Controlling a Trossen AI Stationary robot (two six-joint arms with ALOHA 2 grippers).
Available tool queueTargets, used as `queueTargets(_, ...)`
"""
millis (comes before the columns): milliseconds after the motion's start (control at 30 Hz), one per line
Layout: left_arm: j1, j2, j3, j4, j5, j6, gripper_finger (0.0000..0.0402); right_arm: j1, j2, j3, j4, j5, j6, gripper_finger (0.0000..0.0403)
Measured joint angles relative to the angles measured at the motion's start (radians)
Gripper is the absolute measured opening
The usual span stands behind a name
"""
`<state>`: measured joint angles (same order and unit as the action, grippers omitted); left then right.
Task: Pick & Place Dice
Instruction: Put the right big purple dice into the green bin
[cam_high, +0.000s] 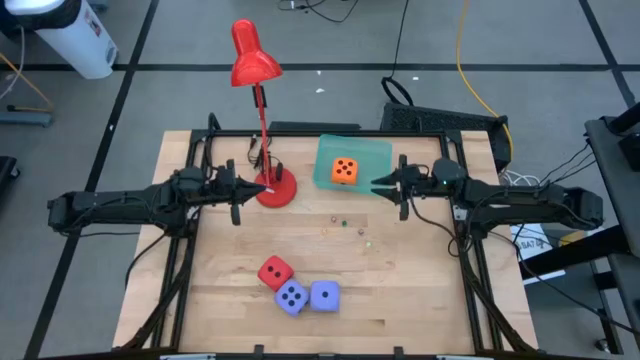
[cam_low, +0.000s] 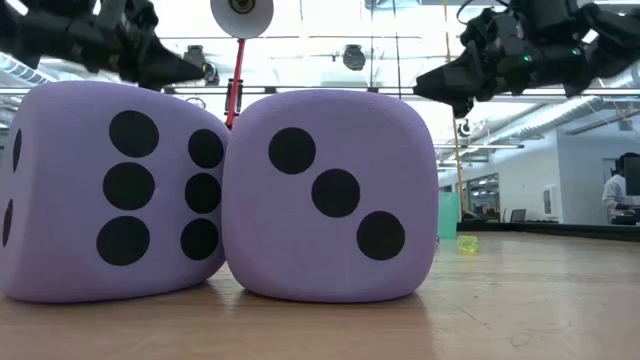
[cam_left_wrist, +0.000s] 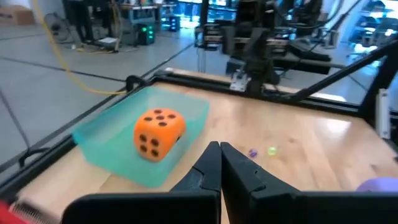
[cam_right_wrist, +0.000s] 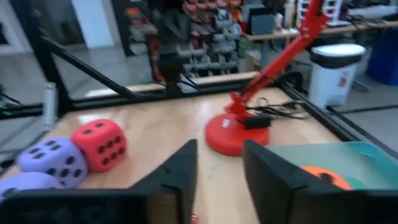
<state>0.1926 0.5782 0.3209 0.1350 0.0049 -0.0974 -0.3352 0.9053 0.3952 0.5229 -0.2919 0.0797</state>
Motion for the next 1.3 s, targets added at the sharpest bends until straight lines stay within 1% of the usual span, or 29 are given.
queueTargets(67,0.000,-0.017,-0.036,0.021,-0.009,-0.009,0.0001,0.016,-0.009,-0.036,0.053,0.000,0.011,0.0065)
queueTargets(167,0.000,-0.050,-0.083,0.031,-0.013,-0.017,0.0001,0.037,-0.030,-0.067,0.089,0.006,0.010,0.0022)
queueTargets(233,0.000,-0.076,-0.101,0.033,-0.029,-0.023,0.0001,0.048,-0.051,-0.084,0.087,0.028,0.003,0.0006)
queueTargets(433,0.000,-0.164,-0.133,0.015,-0.041,-0.041,0.0001,0.071,-0.097,-0.134,0.088,0.110,-0.045,0.0014)
queueTargets(567,0.000,-0.175,-0.157,0.031,-0.041,-0.043,0.0001,0.072,-0.099,-0.151,0.087,0.135,-0.122,0.0005)
queueTargets(667,0.000,-0.174,-0.182,0.032,-0.041,-0.070,0.0001,0.072,-0.099,-0.152,0.087,0.133,-0.142,0.0001)
queueTargets(900,0.000,-0.174,-0.231,0.045,-0.041,-0.162,0.0004,0.076,-0.098,-0.147,0.114,0.142,-0.090,0.0026)
queueTargets(1000,0.000,-0.173,-0.231,0.042,-0.034,-0.171,0.0010,0.111,-0.082,-0.115,0.095,0.191,-0.056,0.0039)
queueTargets(1100,0.000,-0.173,-0.231,0.044,-0.032,-0.174,0.0014,0.201,-0.048,-0.025,-0.041,0.285,-0.065,0.0056)
queueTargets(1200,0.000,-0.173,-0.231,0.045,-0.033,-0.174,0.0013,0.311,0.016,0.119,-0.240,0.417,-0.074,0.0080)
queueTargets(1233,0.000,-0.173,-0.231,0.045,-0.032,-0.174,0.0011,0.346,0.043,0.171,-0.300,0.449,-0.072,0.0090)
queueTargets(1300,0.000,-0.173,-0.231,0.045,-0.032,-0.174,0.0007,0.411,0.099,0.265,-0.412,0.482,-0.052,0.0115)
